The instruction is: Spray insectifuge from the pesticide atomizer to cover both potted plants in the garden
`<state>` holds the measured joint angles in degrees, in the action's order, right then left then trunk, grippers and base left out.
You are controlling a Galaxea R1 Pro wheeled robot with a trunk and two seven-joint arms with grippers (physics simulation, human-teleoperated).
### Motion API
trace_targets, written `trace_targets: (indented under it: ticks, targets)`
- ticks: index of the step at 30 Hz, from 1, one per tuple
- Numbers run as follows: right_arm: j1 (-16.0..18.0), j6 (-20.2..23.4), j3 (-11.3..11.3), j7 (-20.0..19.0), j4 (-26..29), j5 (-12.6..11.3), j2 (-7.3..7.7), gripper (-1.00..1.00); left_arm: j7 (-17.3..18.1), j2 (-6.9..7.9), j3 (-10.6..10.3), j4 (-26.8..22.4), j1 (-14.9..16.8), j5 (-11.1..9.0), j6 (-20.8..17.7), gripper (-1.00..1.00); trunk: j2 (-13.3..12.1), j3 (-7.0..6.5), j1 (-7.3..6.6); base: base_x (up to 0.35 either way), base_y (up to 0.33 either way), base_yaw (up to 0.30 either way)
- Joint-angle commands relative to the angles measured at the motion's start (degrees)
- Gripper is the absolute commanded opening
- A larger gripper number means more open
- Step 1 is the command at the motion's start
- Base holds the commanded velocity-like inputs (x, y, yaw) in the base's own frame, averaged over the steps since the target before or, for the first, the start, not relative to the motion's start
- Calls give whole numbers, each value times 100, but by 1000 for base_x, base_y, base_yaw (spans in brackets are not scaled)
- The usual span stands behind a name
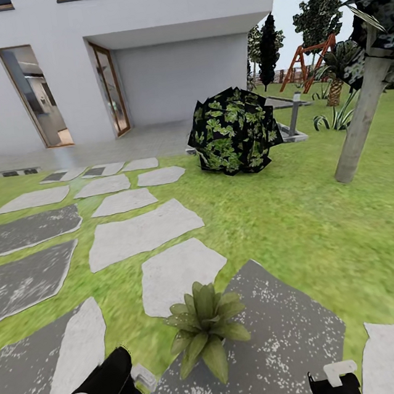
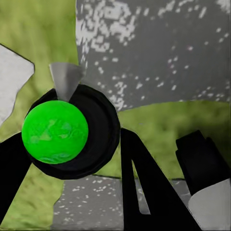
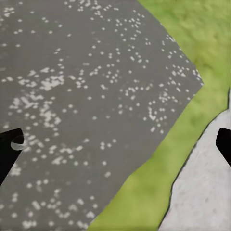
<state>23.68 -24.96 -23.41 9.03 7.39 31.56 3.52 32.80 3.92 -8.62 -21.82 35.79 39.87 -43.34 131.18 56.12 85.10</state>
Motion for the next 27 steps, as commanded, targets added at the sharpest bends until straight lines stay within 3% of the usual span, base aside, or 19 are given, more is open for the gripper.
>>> trace_targets:
  ticks: [1,5,12,17,21,27]
  targets:
    - [5,-19,-32,28,-10,61,0,100,60,6,-16,98,0,50,5,-100,2,5,-1,0,0,0]
    - [5,-18,-32,28,-10,61,0,100,53,-30,-5,299,-2,31,40,-100,2,5,-1,0,0,0]
    - [5,-21,-32,28,-10,61,0,100,57,-28,1,100,91,29,-14,-100,2,5,-1,0,0,0]
    - [5,-18,-32,28,-10,61,0,100,60,43,1,-21,151,50,-39,-100,2,5,-1,0,0,0]
    - [5,-19,-32,28,-10,61,1,100,52,245,4,-5,116,61,-25,-100,2,5,-1,0,0,0]
    - [5,-20,-32,28,-10,61,0,100,31,242,-4,193,89,39,-10,-100,2,5,-1,0,0,3]
